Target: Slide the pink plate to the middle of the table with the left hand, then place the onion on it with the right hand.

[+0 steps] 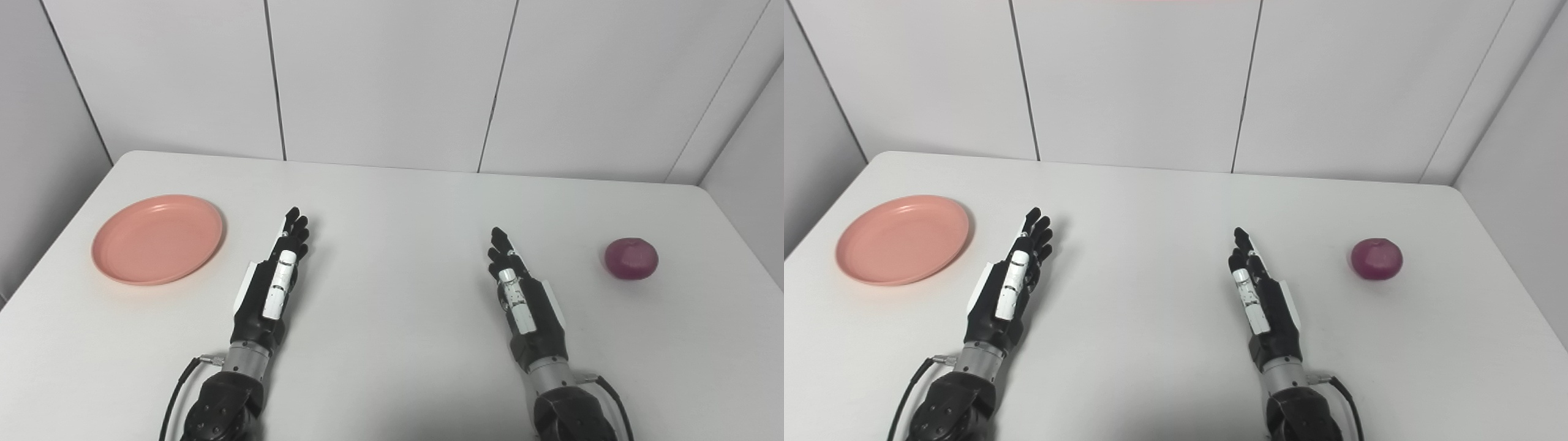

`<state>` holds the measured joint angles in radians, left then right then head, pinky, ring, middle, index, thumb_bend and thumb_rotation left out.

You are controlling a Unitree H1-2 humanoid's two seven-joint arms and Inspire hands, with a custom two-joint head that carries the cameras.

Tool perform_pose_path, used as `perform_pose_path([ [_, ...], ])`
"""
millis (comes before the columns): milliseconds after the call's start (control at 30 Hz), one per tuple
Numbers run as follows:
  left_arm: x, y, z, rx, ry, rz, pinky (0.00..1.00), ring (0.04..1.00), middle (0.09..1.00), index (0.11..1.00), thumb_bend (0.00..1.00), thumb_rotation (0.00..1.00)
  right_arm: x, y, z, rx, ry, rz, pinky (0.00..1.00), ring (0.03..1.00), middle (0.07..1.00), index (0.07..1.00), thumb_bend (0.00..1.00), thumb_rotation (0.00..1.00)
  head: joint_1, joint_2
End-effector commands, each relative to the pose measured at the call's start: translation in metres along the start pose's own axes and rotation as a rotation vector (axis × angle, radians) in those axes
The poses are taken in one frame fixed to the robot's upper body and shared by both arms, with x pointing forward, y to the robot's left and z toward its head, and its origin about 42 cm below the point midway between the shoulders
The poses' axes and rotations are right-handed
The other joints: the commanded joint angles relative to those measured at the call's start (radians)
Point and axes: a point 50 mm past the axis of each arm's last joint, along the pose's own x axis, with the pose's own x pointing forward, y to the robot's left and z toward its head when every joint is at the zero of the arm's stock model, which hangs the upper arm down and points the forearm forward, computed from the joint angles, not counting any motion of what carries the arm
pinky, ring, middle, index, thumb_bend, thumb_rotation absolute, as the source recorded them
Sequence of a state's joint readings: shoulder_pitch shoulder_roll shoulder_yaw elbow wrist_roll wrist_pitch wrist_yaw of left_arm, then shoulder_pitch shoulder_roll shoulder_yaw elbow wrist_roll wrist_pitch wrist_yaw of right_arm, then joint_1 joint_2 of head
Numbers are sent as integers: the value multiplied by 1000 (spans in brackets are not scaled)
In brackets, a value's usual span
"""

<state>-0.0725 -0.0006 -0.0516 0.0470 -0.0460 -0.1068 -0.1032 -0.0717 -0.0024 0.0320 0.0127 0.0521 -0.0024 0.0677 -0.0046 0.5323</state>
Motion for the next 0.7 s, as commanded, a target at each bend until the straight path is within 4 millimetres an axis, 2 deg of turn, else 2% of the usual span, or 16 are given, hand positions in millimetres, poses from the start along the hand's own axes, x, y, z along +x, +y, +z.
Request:
perform_pose_path([
  [0,1,-6,-4,-4,-17,-9,1000,1000,1000,1000,486,1000,6,0,8,1,-66,-2,1000,992,982,953,617,806,0,0],
  [233,1,-4,-5,-3,-16,-4,1000,1000,1000,1000,489,1000,7,2,8,25,-72,-7,1000,987,974,945,622,755,-14,1],
  [500,1,-3,-5,-4,-18,-5,1000,1000,1000,1000,484,1000,7,2,9,0,-67,1,1000,998,988,959,609,808,-15,1],
  [667,1,-3,-5,-7,-17,-5,1000,1000,1000,1000,479,1000,7,1,8,-1,-65,-2,1000,999,988,958,613,796,-14,0],
])
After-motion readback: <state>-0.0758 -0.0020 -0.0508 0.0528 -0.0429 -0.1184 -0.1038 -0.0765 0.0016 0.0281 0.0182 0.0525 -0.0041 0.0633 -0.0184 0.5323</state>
